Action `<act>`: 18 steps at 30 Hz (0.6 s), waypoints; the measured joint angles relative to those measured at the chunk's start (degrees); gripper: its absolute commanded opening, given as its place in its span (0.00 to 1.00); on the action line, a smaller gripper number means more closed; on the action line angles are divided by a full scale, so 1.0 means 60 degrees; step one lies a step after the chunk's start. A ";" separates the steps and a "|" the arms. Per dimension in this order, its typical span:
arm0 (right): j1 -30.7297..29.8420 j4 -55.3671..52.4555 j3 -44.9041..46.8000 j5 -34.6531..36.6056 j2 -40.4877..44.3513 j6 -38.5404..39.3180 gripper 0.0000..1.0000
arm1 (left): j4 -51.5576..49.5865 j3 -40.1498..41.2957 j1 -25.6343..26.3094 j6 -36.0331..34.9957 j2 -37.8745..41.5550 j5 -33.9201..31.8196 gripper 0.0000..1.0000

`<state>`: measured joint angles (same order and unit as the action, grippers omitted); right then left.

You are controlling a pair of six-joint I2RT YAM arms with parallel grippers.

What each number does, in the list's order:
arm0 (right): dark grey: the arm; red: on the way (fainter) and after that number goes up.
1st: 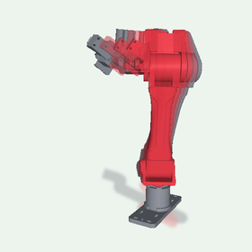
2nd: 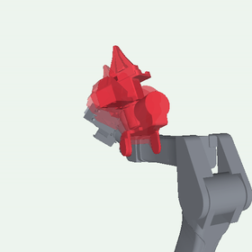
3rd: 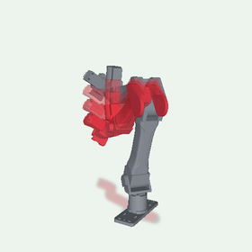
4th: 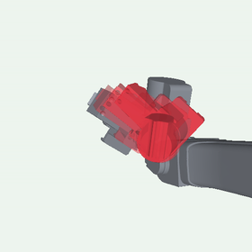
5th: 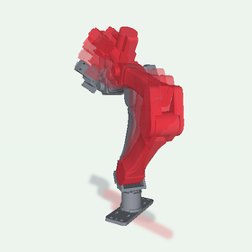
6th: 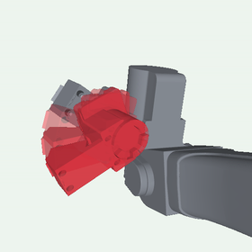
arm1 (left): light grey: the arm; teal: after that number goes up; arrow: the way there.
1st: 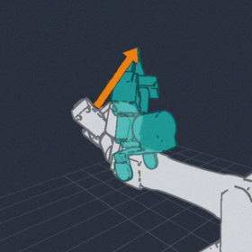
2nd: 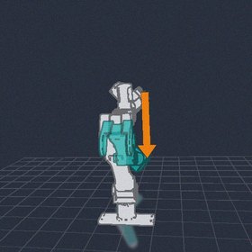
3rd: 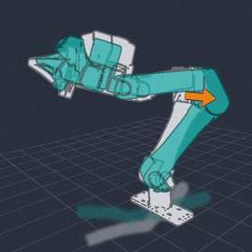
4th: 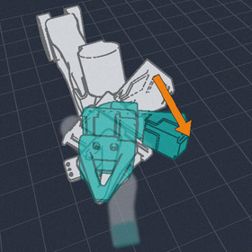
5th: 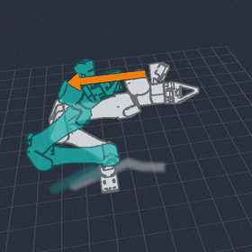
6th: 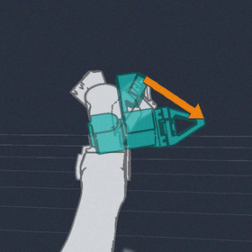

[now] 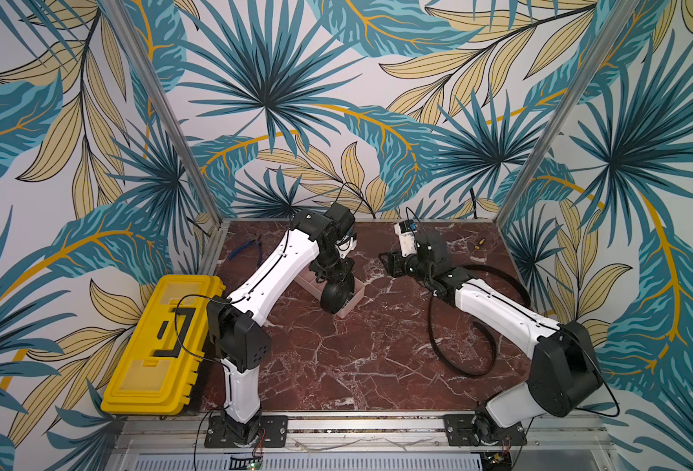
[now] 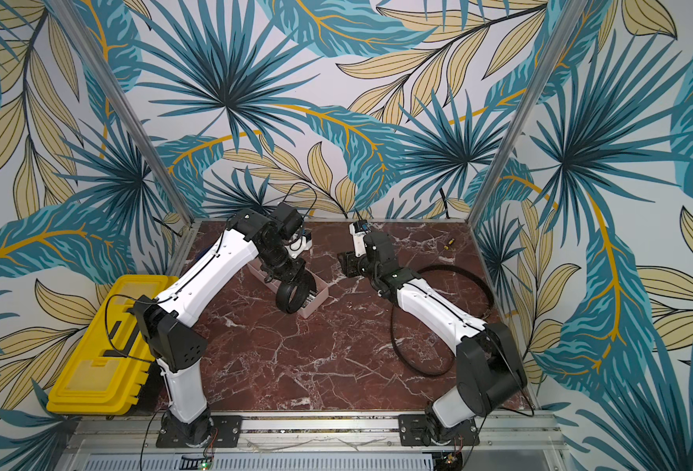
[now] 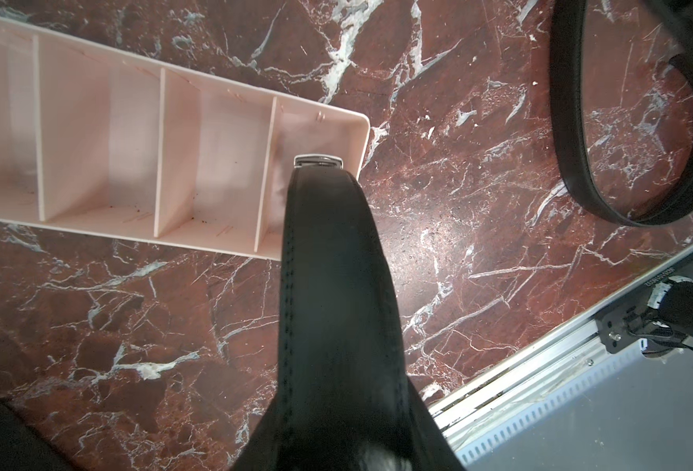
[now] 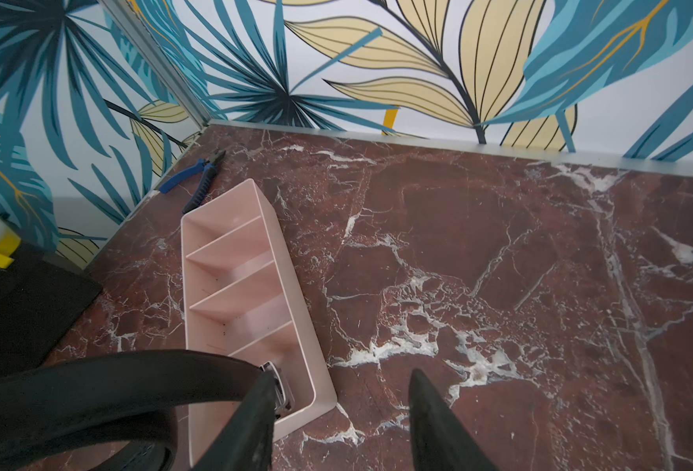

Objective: Place the belts into the storage roll
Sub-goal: Move the container to the center of the board.

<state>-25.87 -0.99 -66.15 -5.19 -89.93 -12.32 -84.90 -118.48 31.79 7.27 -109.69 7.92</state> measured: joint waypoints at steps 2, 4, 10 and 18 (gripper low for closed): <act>0.0036 -0.0142 -0.0175 -0.0080 -0.0324 -0.0098 0.47 | 0.0004 -0.0146 0.0000 -0.0007 -0.0087 -0.0036 0.00; 0.0055 -0.0259 -0.0342 -0.0153 -0.0557 -0.0204 0.47 | -0.0011 -0.0251 0.0000 -0.0011 -0.0164 -0.0055 0.00; 0.0066 -0.0430 -0.0532 -0.0364 -0.0878 -0.0382 0.46 | -0.0022 -0.0776 0.0000 -0.0062 -0.0670 -0.0157 0.00; 0.0138 -0.0459 -0.0532 -0.0572 -0.0965 -0.0488 0.45 | 0.0004 -0.1428 0.0000 -0.0066 -0.1457 -0.0361 0.00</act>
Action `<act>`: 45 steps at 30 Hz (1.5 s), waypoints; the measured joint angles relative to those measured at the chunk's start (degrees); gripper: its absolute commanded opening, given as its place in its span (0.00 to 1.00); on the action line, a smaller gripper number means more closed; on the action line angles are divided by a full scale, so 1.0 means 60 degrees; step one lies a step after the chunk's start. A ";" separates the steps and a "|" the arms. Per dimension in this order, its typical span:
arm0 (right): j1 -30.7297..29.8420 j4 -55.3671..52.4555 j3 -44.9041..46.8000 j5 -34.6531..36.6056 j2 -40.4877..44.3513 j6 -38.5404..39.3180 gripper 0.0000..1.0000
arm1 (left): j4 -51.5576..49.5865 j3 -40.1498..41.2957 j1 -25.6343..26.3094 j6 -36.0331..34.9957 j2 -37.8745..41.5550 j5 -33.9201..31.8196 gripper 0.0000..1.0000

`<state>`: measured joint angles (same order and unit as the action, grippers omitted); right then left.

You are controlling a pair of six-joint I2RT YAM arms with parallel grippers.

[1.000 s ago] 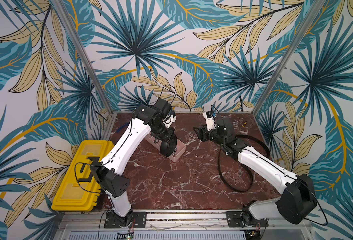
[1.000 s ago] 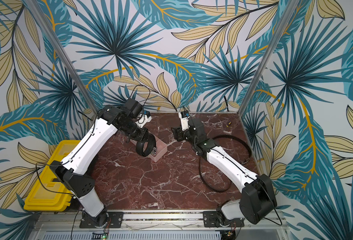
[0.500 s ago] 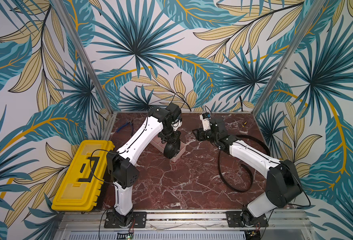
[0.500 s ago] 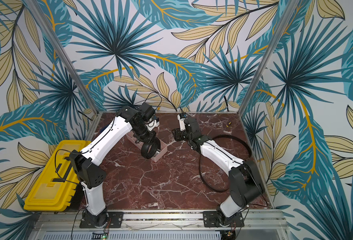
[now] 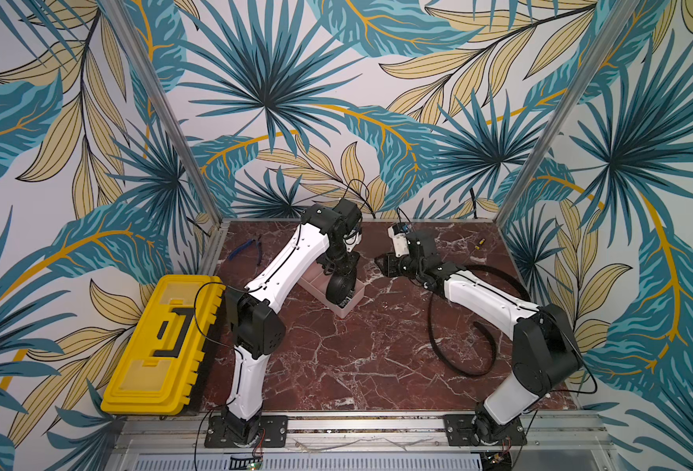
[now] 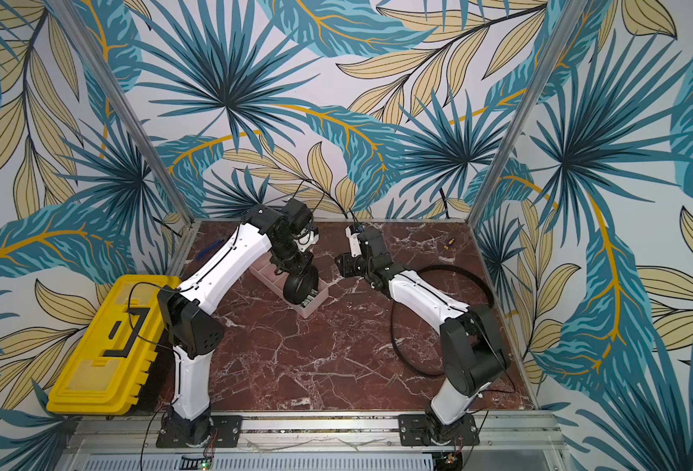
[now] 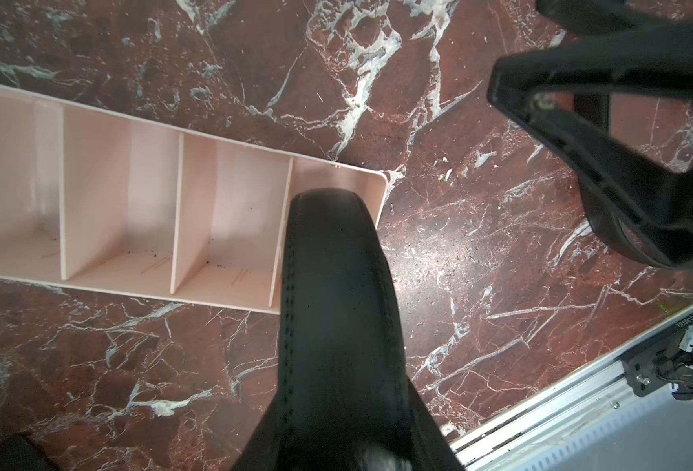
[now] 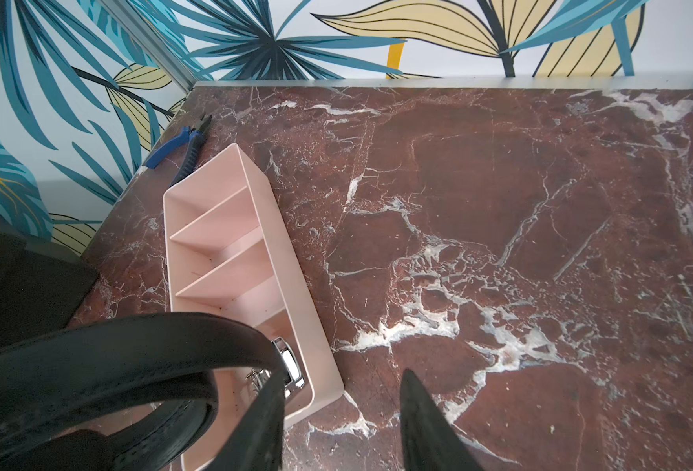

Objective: Place the belts into the storage roll
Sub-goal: Move the container to the center of the board.

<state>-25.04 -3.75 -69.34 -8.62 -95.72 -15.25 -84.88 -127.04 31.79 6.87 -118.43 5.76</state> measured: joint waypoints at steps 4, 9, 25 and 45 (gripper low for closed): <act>0.0109 -0.0047 0.0000 -0.0080 -0.0076 -0.0146 0.45 | 0.0047 -0.0007 0.0007 -0.0004 -0.0211 -0.0135 0.00; 0.0248 -0.0098 0.0000 -0.0142 -0.0106 -0.0255 0.44 | 0.0605 0.0448 0.0011 -0.0004 -0.0164 -0.0178 0.00; 0.0364 -0.0357 0.0051 -0.0291 -0.0138 -0.0284 0.43 | 0.4666 0.5377 0.0175 0.0466 0.2546 -0.0605 0.00; 0.0372 -0.0692 0.0419 -0.0357 -0.0135 -0.0291 0.42 | 0.8291 0.8739 0.0608 0.1144 0.3956 -0.1300 0.00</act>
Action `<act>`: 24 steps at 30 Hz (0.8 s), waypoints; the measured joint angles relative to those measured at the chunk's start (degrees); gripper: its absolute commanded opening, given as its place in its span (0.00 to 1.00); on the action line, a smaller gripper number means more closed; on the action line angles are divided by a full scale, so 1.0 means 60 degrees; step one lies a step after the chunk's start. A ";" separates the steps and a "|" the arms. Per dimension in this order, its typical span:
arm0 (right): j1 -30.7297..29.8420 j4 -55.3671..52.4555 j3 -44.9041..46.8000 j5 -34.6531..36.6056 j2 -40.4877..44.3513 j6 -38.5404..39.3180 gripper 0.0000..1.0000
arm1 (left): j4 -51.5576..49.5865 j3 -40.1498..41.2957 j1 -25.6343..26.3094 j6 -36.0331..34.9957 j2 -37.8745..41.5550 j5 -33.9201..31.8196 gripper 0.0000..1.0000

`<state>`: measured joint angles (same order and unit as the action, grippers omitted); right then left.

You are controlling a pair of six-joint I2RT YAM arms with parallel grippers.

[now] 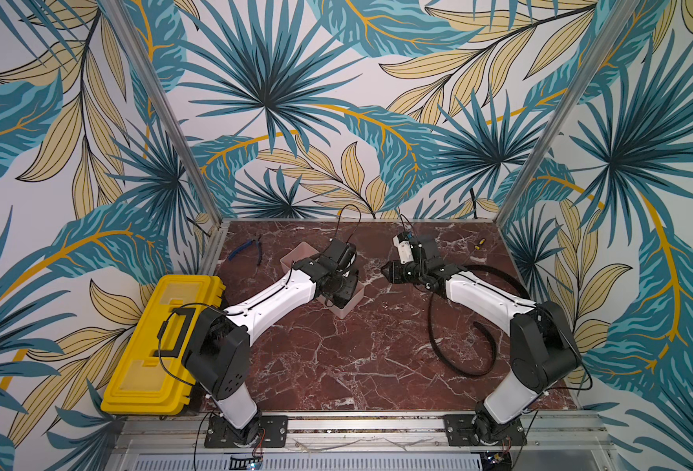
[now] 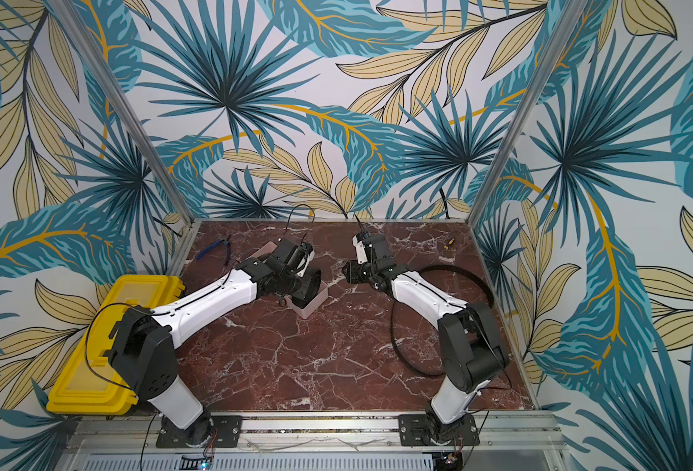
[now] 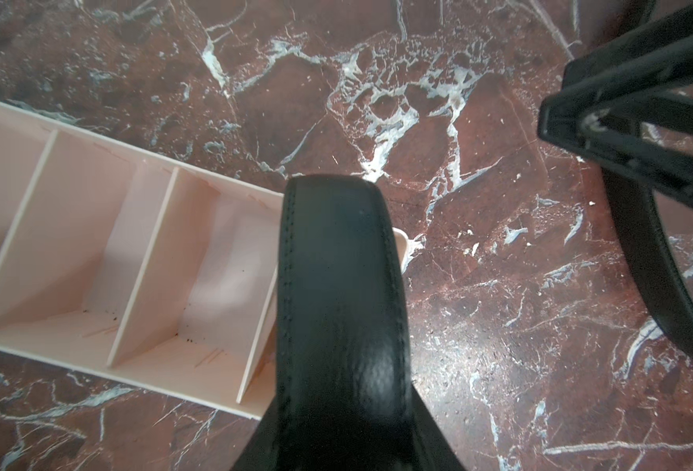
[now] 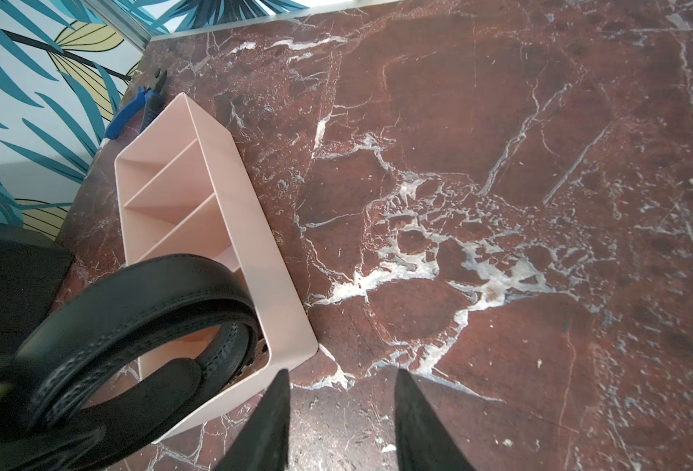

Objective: Place the belts into the storage roll
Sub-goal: Move the container to the center of the board.

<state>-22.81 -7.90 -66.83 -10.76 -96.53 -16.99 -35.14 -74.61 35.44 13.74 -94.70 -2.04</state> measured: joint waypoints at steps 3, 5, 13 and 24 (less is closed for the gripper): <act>0.0000 -0.0025 0.0062 0.0000 0.0025 0.0004 0.42 | 0.0590 0.0568 0.0007 0.0036 0.0215 -0.0062 0.00; 0.0000 -0.0029 0.0102 -0.0018 0.0033 0.0004 0.42 | 0.1005 0.0823 0.0007 0.0033 0.0248 -0.0080 0.00; 0.0000 -0.0219 0.0448 -0.0692 0.0219 -0.0324 0.42 | 0.1785 0.1275 -0.0087 -0.0517 0.0255 -0.0007 0.00; 0.0000 -0.0157 0.1293 -0.1501 0.0780 -0.1701 0.41 | 0.2856 0.1628 -0.0324 -0.0718 -0.0044 0.0390 0.00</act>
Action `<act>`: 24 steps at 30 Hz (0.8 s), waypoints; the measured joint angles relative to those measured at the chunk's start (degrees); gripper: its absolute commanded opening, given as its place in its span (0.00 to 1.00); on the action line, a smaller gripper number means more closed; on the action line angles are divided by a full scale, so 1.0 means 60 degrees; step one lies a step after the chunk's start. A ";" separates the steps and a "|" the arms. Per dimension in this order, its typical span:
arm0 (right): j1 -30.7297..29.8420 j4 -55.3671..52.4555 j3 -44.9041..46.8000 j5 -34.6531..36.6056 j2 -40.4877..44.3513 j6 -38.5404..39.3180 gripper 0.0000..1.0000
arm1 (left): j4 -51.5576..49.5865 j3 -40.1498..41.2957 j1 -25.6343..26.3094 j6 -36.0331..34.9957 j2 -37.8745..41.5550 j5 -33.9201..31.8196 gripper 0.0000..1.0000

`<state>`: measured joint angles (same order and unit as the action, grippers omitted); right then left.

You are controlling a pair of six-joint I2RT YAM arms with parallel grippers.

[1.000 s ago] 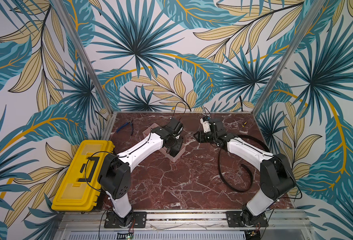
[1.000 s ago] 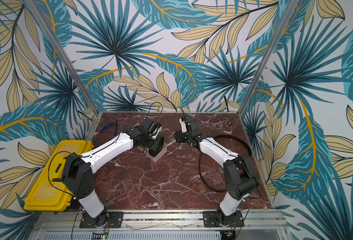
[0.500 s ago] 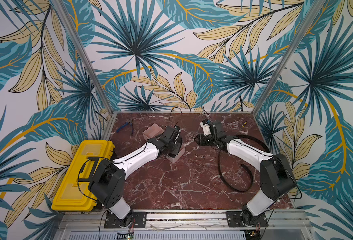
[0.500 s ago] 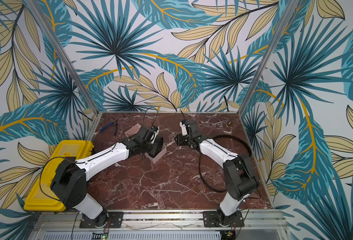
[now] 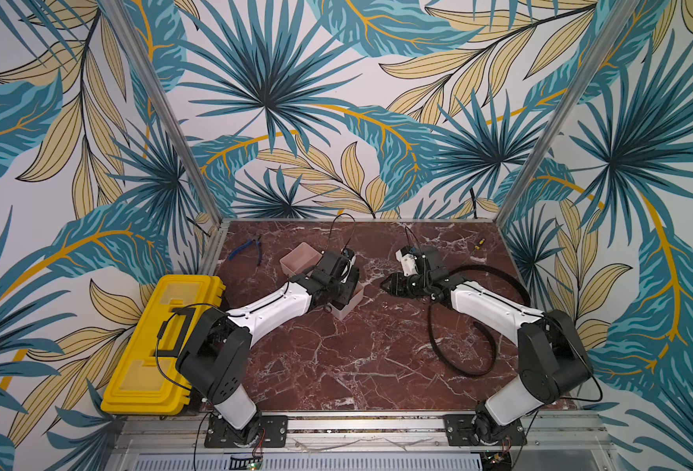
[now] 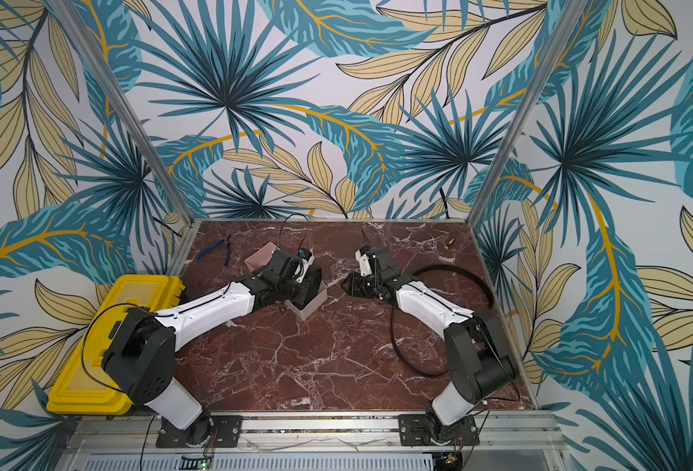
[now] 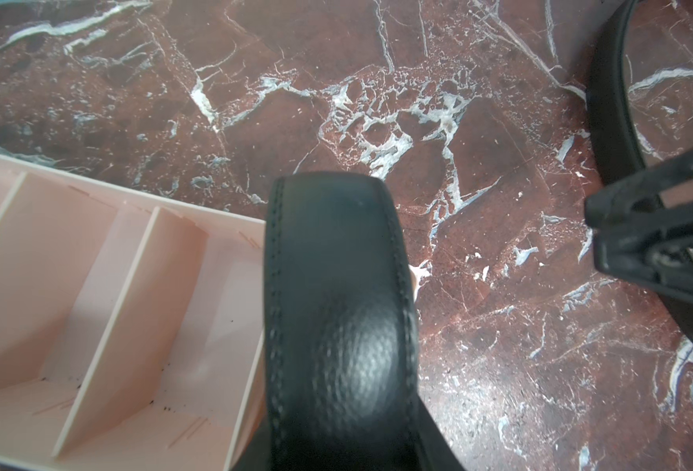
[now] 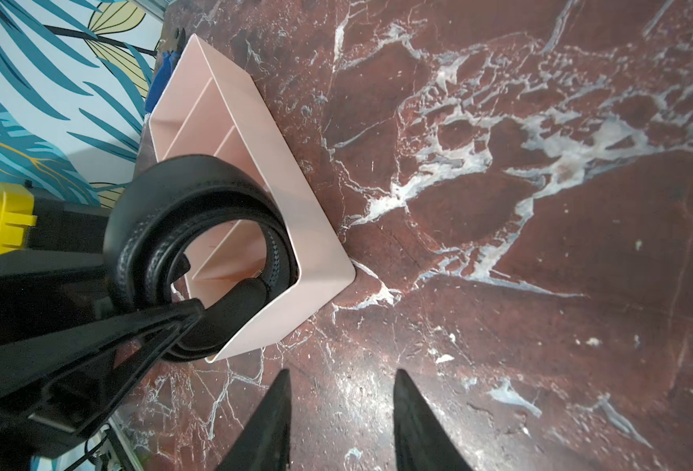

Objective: Place the belts into the storage roll
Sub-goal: Move the container to the center of the board.

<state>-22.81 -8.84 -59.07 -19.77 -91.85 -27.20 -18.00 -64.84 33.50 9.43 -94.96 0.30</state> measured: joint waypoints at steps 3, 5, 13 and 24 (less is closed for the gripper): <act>0.0000 -0.0004 0.0033 -0.0051 0.0025 -0.0113 0.41 | 0.0251 0.0095 -0.0047 -0.0131 -0.0007 0.0076 0.00; 0.0000 0.0004 0.0047 -0.0080 0.0036 -0.0157 0.41 | 0.0346 0.0233 -0.0051 -0.0270 0.0098 0.0080 0.00; 0.0000 -0.0004 0.0346 -0.0069 0.0426 -0.0251 0.41 | 0.0448 0.0364 -0.0149 -0.0237 0.0193 -0.0025 0.00; 0.0000 -0.0127 0.0645 0.0073 0.0980 -0.0248 0.41 | 0.0004 -0.1818 -0.0219 0.2011 -0.1563 -0.1555 0.00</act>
<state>-22.81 -9.61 -55.20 -19.33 -85.97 -28.69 -17.98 -75.75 32.18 21.50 -104.33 -9.04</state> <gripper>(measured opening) 0.408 0.357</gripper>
